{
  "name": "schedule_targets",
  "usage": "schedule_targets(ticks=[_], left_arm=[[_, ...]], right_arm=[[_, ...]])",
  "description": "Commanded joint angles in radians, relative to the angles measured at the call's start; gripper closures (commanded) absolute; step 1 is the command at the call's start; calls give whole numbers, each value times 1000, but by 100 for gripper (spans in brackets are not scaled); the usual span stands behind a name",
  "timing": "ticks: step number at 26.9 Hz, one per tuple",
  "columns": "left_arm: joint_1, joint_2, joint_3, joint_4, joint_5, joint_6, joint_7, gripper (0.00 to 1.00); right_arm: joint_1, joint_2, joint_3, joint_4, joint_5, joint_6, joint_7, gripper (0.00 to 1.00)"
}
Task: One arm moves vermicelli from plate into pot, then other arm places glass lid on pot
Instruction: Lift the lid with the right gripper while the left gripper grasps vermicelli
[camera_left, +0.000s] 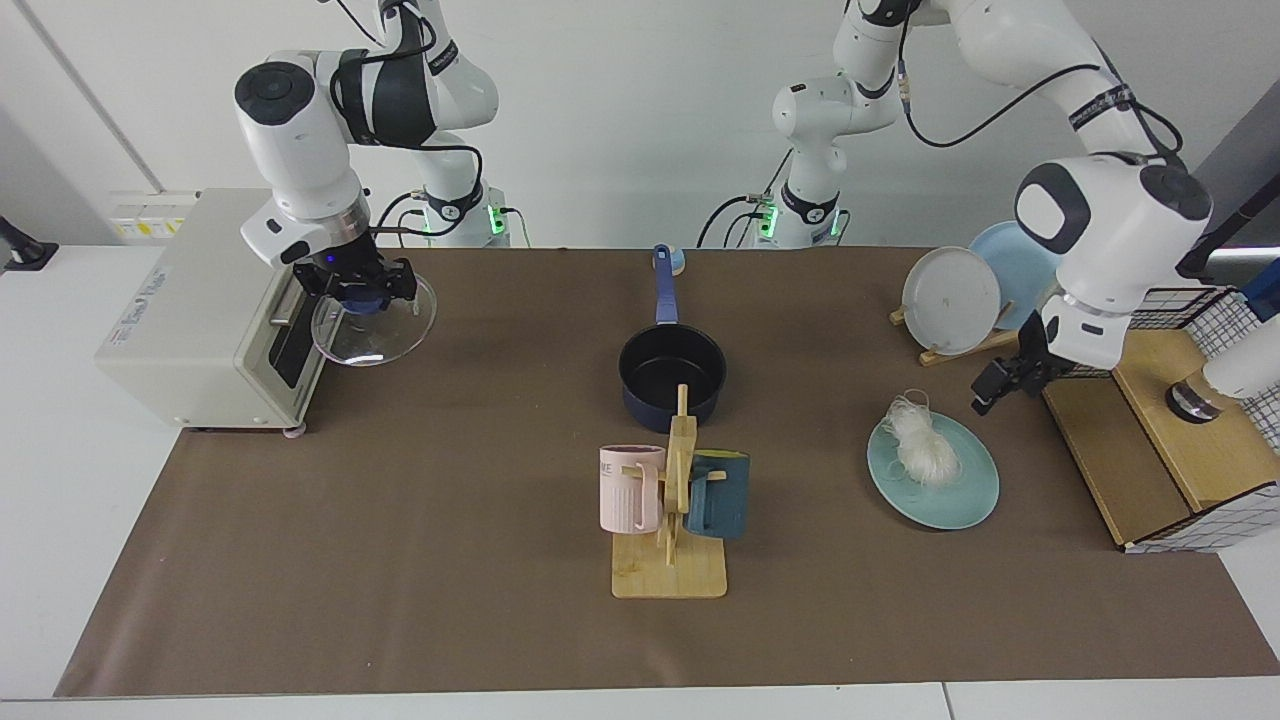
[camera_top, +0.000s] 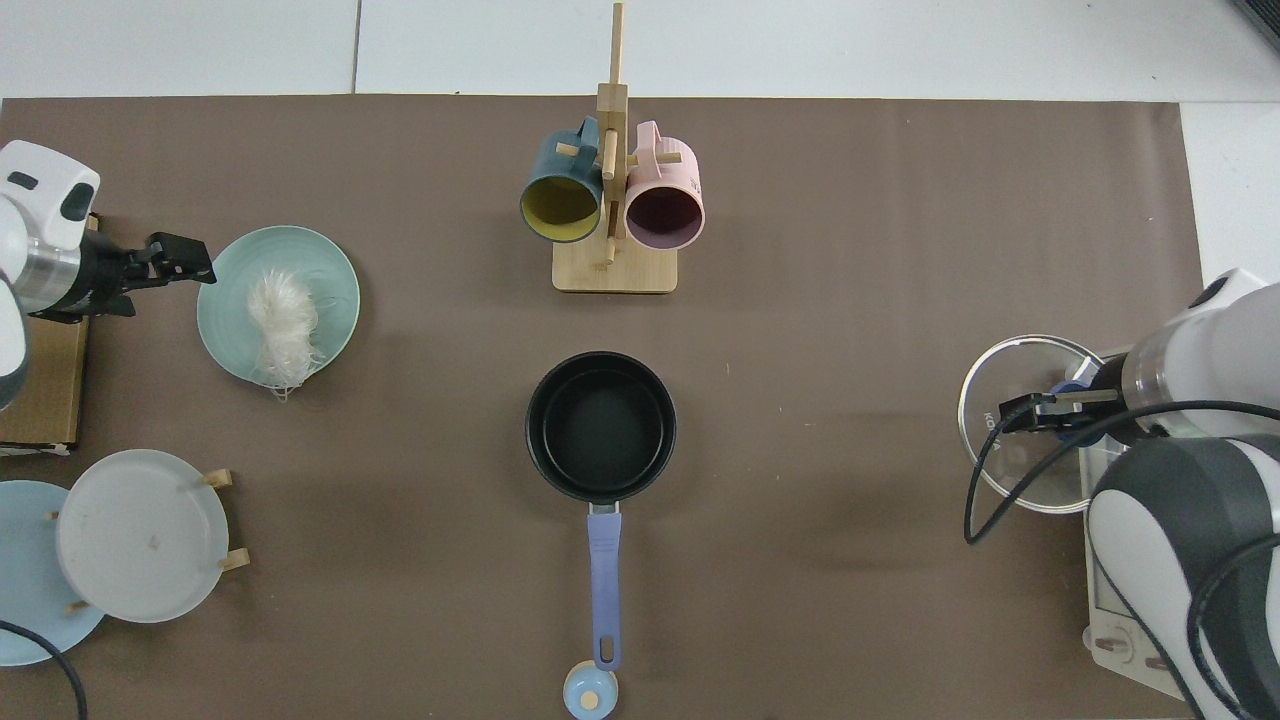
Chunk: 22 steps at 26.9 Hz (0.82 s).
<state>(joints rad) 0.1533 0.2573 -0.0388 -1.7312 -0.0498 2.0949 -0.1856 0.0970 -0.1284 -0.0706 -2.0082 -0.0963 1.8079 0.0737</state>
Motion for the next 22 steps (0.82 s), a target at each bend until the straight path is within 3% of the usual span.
schedule_targets(ticks=[1,9,17,22], left_arm=[[-23,149,-12,45,34,88,-129,0],[-40,189,-15,93,67,91,-185,0],[-54,206,-18,65,68,120,-198,1],[-69,212,-19,59,67,128,-209,5]], right_arm=[[-11,-62,3,0,3,-62,-32,100],[-19,-79,-9,61,13,-117,-67,100],[-33,-8,-11,199,3,-165,-118,100],[-40,10,-12,213,6,-165,-118,100]])
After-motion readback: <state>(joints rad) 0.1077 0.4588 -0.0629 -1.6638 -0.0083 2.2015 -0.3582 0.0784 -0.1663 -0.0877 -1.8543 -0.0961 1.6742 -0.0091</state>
